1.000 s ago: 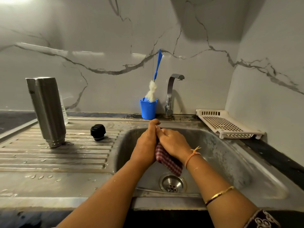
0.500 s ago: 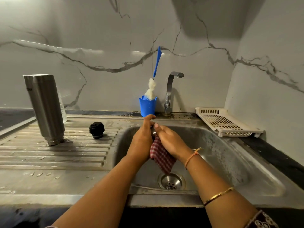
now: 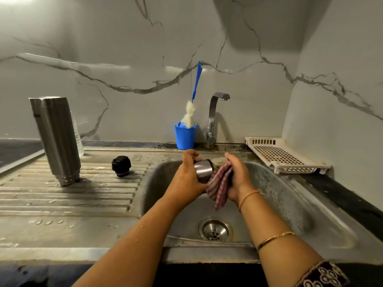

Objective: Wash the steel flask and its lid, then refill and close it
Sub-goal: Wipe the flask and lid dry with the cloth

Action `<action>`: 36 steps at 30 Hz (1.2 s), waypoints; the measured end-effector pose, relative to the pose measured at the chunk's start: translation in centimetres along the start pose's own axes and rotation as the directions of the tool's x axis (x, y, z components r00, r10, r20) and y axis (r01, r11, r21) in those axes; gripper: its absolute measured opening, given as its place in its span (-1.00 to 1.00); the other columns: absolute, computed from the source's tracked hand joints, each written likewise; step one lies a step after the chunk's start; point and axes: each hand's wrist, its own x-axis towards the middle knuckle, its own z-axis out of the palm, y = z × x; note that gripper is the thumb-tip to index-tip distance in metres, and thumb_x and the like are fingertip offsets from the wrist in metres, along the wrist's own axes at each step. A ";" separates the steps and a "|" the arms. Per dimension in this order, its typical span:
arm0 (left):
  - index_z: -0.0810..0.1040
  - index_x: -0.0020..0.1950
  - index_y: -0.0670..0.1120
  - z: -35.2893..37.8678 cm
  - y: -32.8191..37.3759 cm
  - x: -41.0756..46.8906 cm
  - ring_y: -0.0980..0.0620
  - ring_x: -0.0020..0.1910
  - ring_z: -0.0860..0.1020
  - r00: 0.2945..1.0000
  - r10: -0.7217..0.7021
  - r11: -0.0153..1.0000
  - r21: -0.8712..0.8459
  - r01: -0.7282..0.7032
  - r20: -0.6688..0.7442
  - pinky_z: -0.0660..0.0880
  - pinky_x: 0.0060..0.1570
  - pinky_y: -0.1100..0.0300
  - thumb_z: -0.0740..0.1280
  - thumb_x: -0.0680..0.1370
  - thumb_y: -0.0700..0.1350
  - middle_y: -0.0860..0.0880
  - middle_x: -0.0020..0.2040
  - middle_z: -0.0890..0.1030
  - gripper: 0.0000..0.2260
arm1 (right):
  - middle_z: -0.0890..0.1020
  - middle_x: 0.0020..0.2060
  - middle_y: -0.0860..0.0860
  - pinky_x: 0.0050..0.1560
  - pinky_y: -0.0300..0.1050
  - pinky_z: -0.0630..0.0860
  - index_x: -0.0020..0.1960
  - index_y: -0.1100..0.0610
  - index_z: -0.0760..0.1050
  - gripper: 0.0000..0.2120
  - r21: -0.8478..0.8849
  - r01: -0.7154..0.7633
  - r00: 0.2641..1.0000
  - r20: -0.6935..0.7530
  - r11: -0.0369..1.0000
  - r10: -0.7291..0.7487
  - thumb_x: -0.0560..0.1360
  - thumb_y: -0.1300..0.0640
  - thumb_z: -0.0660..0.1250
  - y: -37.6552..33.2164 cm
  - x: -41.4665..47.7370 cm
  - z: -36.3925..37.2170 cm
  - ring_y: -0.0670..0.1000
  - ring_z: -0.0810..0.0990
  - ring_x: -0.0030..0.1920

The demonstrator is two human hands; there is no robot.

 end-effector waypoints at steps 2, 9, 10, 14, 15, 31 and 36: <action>0.20 0.14 0.10 -0.6 -0.5 -0.1 0.06 0.13 0.48 0.996 -0.081 0.991 0.106 0.084 -0.029 0.52 0.09 0.23 0.58 0.29 -0.07 0.00 0.24 0.39 -0.36 | 0.63 0.04 0.22 0.07 0.10 0.55 0.07 0.28 0.55 -0.64 0.042 0.026 0.990 -0.139 0.999 -0.019 0.52 0.00 0.24 -0.2 0.7 -0.8 0.23 0.61 0.04; 0.42 0.22 0.07 -0.7 -1.1 -0.1 -0.03 0.20 0.39 0.961 -0.222 0.926 0.346 0.154 0.167 0.45 0.24 0.06 0.56 0.29 0.04 -0.03 0.26 0.32 -0.43 | 0.66 -0.17 0.08 0.14 0.09 0.54 -0.16 0.17 0.55 -0.78 -0.033 0.082 0.958 -0.274 0.996 -0.087 0.51 0.03 0.27 -0.5 1.1 -0.6 0.12 0.63 -0.04; 0.42 0.24 0.09 -0.6 -1.3 -0.2 -0.04 0.22 0.39 0.949 -0.254 0.908 0.385 0.168 0.185 0.44 0.26 0.05 0.56 0.29 0.06 -0.03 0.26 0.32 -0.42 | 0.66 -0.19 0.07 0.14 0.09 0.54 -0.16 0.16 0.55 -0.78 -0.063 0.084 0.957 -0.275 0.994 -0.098 0.51 0.02 0.27 -0.4 1.0 -0.4 0.12 0.63 -0.03; 0.31 0.35 0.08 -1.3 -0.8 0.0 -0.03 0.28 0.41 0.979 -0.188 0.956 0.214 0.201 -0.081 0.42 0.26 0.05 0.55 0.32 0.04 -0.02 0.31 0.41 -0.32 | 0.62 -0.30 0.02 0.13 0.12 0.54 -0.23 0.13 0.55 -0.74 -0.165 0.137 0.947 -0.267 0.977 -0.178 0.51 -0.02 0.27 -0.3 0.9 -0.1 0.15 0.64 -0.03; 0.30 0.31 0.04 -1.5 -0.5 -0.1 -0.03 0.25 0.43 0.969 -0.227 0.955 0.175 0.242 -0.099 0.44 0.24 0.07 0.56 0.31 0.04 -0.03 0.28 0.44 -0.33 | 0.62 -0.30 0.03 0.13 0.13 0.54 -0.23 0.13 0.55 -0.74 -0.179 0.136 0.949 -0.259 0.974 -0.180 0.51 -0.02 0.26 -0.2 0.8 0.0 0.16 0.64 -0.02; 0.38 0.35 -0.09 -15.6 -5.2 -4.5 -0.15 0.25 0.43 0.808 -0.443 0.742 0.347 0.573 -0.388 0.40 0.25 0.00 0.54 0.36 0.00 -0.15 0.32 0.38 -0.36 | 0.65 -0.14 0.10 0.16 0.12 0.51 -0.12 0.15 0.55 -0.74 -0.226 0.098 0.974 -0.180 0.969 -0.140 0.55 -0.03 0.25 0.7 0.3 0.4 0.16 0.61 0.01; 0.33 0.42 -0.10 -17.7 -8.1 -5.7 -0.20 0.31 0.38 0.787 -0.514 0.673 0.409 0.617 -0.341 0.38 0.30 -0.05 0.51 0.40 -0.08 -0.17 0.37 0.33 -0.35 | 0.66 -0.11 0.11 0.18 0.14 0.50 -0.09 0.14 0.56 -0.72 -0.233 0.090 0.976 -0.171 0.968 -0.132 0.54 -0.06 0.25 1.1 0.5 0.2 0.16 0.62 0.02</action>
